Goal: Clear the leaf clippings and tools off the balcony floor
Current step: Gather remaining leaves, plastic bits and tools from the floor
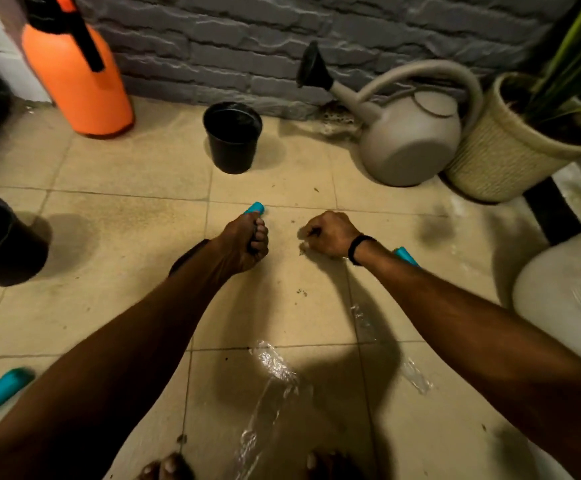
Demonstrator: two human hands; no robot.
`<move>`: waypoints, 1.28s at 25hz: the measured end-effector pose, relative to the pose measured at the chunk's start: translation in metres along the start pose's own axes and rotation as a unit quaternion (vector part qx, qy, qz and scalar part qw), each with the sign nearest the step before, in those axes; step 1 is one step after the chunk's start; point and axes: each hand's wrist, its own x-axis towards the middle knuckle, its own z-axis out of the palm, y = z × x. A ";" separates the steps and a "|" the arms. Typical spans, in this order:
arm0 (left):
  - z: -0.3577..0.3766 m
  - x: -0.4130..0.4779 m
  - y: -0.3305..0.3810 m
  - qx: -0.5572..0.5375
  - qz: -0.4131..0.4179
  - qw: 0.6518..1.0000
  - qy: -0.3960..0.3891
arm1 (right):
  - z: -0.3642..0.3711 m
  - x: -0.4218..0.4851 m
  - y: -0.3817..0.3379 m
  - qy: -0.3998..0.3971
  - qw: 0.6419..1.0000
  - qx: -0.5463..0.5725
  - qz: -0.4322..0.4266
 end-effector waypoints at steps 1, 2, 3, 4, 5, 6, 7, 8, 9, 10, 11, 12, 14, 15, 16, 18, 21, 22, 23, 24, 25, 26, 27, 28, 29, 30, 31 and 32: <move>0.004 0.002 -0.005 0.003 -0.002 1.000 0.009 | 0.011 -0.004 0.002 -0.012 1.000 -0.009 -0.013; 0.008 0.004 -0.010 0.006 -0.003 1.000 0.018 | 0.021 -0.005 0.004 -0.019 0.999 -0.024 -0.028; 0.010 0.007 -0.014 0.007 -0.002 1.000 0.025 | 0.030 -0.006 0.004 -0.020 0.998 -0.047 -0.042; 0.010 0.009 -0.017 0.004 -0.002 1.000 0.030 | 0.036 -0.005 0.005 -0.014 0.996 -0.065 -0.057; 0.010 0.010 -0.019 0.000 -0.003 0.999 0.034 | 0.038 -0.005 0.004 -0.006 0.995 -0.074 -0.069; 0.010 0.011 -0.020 -0.003 -0.005 0.999 0.038 | 0.038 -0.004 0.005 0.001 0.994 -0.075 -0.075; 0.009 0.013 -0.021 -0.005 -0.007 0.999 0.041 | 0.037 -0.004 0.004 0.008 0.996 -0.064 -0.068; 0.008 0.014 -0.022 -0.007 -0.008 0.999 0.041 | 0.034 -0.003 0.004 0.015 0.998 -0.035 -0.047; 0.008 0.014 -0.022 -0.013 -0.010 0.999 0.038 | 0.029 -0.002 0.002 0.023 0.999 0.014 -0.018; 0.008 0.015 -0.022 -0.022 -0.011 0.999 0.033 | 0.022 0.000 0.000 0.034 0.996 0.080 0.014; 0.008 0.015 -0.021 -0.036 -0.012 0.999 0.026 | 0.013 0.000 -0.004 0.034 0.986 0.158 0.038; 0.008 0.015 -0.020 -0.048 -0.012 0.999 0.022 | 0.003 0.000 -0.010 0.017 0.971 0.235 0.047; 0.009 0.016 -0.020 -0.057 -0.007 0.998 0.018 | -0.015 -0.003 -0.029 -0.031 0.953 0.300 0.009; 0.010 0.016 -0.020 -0.055 -0.005 0.998 0.016 | -0.023 -0.005 -0.038 -0.045 0.961 0.273 -0.021; 0.012 0.016 -0.021 -0.055 -0.006 0.998 0.013 | -0.029 -0.007 -0.046 -0.052 0.972 0.226 -0.045; 0.018 0.016 -0.025 -0.061 -0.015 0.998 -0.001 | -0.035 -0.010 -0.055 -0.072 0.982 0.160 -0.065; 0.022 0.016 -0.030 -0.066 -0.043 0.997 -0.016 | -0.036 -0.014 -0.040 -0.068 0.980 0.184 -0.030; 0.020 0.018 -0.031 -0.058 -0.049 0.997 -0.018 | -0.034 -0.016 -0.029 -0.045 0.984 0.172 -0.014; 0.019 0.018 -0.031 -0.051 -0.051 0.997 -0.021 | -0.030 -0.018 -0.016 -0.021 0.990 0.137 -0.001; 0.017 0.019 -0.031 -0.046 -0.050 0.997 -0.021 | -0.025 -0.021 -0.001 -0.010 0.996 0.085 0.012; 0.015 0.021 -0.031 -0.044 -0.048 0.998 -0.020 | -0.018 -0.025 0.015 -0.010 0.999 0.028 0.020; 0.013 0.023 -0.030 -0.043 -0.047 0.998 -0.018 | -0.010 -0.028 0.028 -0.017 0.999 -0.019 0.023; 0.012 0.024 -0.030 -0.043 -0.046 0.998 -0.014 | -0.001 -0.029 0.041 -0.024 0.998 -0.046 0.022; 0.011 0.025 -0.030 -0.043 -0.045 0.998 -0.010 | 0.006 -0.031 0.051 -0.027 0.998 -0.052 0.019; 0.010 0.027 -0.030 -0.042 -0.044 0.998 -0.005 | 0.012 -0.032 0.057 -0.026 0.998 -0.047 0.014; 0.009 0.029 -0.030 -0.038 -0.043 0.998 -0.001 | 0.017 -0.034 0.060 -0.019 0.999 -0.038 0.007; 0.009 0.031 -0.031 -0.032 -0.044 0.999 0.003 | 0.020 -0.035 0.062 -0.008 0.999 -0.036 -0.001; 0.009 0.033 -0.032 -0.026 -0.046 0.999 0.007 | 0.024 -0.033 0.063 0.004 0.999 -0.042 -0.010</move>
